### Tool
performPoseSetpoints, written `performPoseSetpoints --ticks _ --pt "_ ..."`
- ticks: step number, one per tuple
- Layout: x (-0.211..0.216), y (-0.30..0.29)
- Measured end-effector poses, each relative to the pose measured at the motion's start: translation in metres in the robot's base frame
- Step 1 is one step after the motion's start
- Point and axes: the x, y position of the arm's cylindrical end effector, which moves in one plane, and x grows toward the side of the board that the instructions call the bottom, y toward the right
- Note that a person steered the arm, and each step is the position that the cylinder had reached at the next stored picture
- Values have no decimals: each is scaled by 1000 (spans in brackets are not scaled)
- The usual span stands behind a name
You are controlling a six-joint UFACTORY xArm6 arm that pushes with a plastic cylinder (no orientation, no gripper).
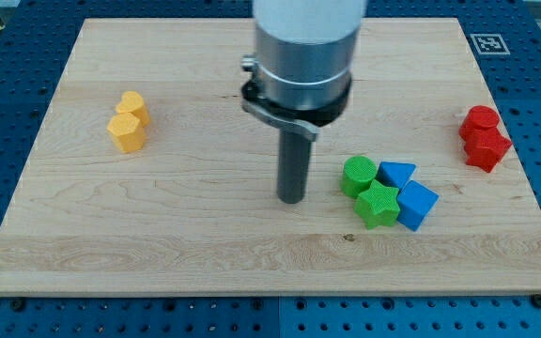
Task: Point your arm at the top right side of the board
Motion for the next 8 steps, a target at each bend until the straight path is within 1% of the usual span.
performPoseSetpoints --ticks 2,3,4,5,6,7,8 --pt "-1 -8" --pt "-35 -34" --pt "-125 -82" --pt "-215 -101" --pt "-277 -46" --pt "-269 70" --pt "-238 182"
